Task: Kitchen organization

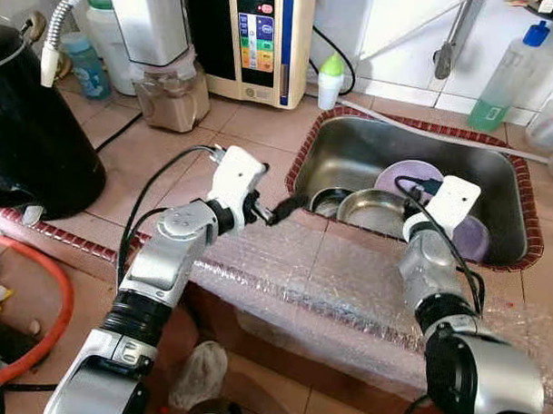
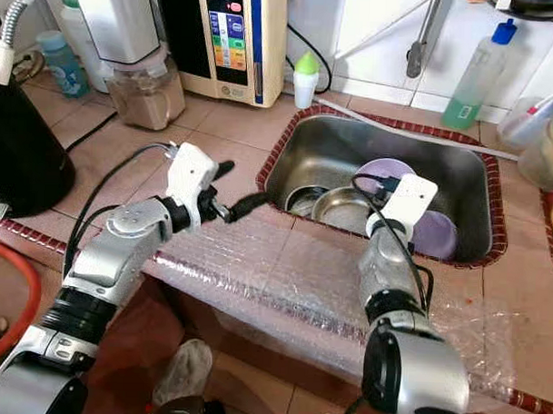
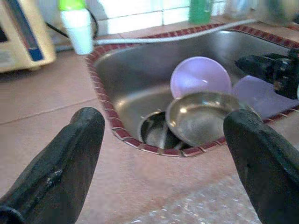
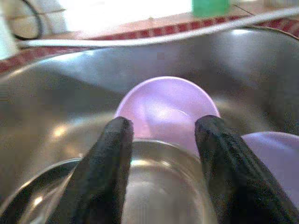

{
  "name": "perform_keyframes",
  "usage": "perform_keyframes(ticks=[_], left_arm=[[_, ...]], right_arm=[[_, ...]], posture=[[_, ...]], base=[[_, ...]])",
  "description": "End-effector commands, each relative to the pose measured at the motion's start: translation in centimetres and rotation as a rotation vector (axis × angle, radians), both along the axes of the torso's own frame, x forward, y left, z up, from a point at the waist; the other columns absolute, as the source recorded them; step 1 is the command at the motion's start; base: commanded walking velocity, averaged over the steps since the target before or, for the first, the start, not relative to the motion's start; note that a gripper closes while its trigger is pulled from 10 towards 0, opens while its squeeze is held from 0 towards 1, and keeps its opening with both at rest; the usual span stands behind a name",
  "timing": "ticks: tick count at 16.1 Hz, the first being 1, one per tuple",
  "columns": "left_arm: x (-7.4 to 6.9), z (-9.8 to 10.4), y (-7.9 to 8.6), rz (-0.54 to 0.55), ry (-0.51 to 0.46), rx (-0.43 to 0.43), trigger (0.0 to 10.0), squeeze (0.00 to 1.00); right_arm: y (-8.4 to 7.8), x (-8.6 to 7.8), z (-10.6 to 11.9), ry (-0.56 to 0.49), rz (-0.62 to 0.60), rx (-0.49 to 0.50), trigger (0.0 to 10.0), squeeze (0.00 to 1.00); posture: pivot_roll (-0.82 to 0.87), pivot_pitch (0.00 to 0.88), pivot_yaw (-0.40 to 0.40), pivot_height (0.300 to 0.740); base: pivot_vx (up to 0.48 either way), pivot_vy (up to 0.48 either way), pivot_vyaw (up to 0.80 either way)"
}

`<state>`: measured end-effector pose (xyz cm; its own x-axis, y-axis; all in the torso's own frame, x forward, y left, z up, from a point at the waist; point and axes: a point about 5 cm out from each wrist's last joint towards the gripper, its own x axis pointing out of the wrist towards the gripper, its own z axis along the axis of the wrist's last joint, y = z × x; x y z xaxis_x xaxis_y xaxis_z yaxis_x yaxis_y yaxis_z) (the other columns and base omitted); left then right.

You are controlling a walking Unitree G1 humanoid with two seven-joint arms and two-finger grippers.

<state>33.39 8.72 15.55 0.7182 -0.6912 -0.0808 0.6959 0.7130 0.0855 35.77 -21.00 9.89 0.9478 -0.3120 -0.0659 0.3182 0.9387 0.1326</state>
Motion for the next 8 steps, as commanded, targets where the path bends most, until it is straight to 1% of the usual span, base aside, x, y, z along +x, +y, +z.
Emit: perform_keyframes(ticks=[1,2,3,5,6,7,8], left_arm=[[0.2,0.4,0.7,0.057,-0.045,-0.008,10.0,1.00],[0.2,0.5,1.1,0.099,-0.068,-0.024,10.0,1.00],[0.2,0.8,1.7,0.166,-0.102,-0.066,10.0,1.00],[0.0,1.4,2.0,0.217,-0.148,-0.113,10.0,1.00],[-0.5,2.0,2.0,0.259,-0.191,-0.149,10.0,1.00],[-0.8,2.1,1.8,0.271,-0.196,-0.163,10.0,1.00],[-1.3,2.2,1.6,0.298,-0.215,-0.167,10.0,1.00]], right_arm=[[0.7,0.1,0.8,-0.062,0.072,-0.054,10.0,1.00],[0.8,0.0,1.1,-0.095,0.100,-0.075,10.0,1.00],[1.4,-0.4,1.8,-0.162,0.162,-0.127,10.0,1.00],[2.2,-1.3,2.4,-0.233,0.238,-0.216,10.0,1.00],[2.8,-2.1,2.7,-0.280,0.275,-0.254,10.0,1.00],[3.0,-2.4,2.7,-0.287,0.279,-0.246,10.0,1.00],[3.4,-3.0,2.6,-0.295,0.293,-0.244,10.0,1.00]], posture=[[0.05,0.000,0.062,0.740],[0.05,0.000,0.060,0.740],[0.04,0.000,0.053,0.740],[0.03,0.000,0.047,0.740],[0.03,0.000,0.042,0.740],[0.03,0.000,0.037,0.740],[0.03,0.000,0.029,0.740]], base=[[0.000,0.000,0.00],[0.000,0.000,0.00],[0.000,0.000,0.00],[0.000,0.000,0.00],[0.000,0.000,0.00],[0.000,0.000,0.00],[0.000,0.000,0.00]])
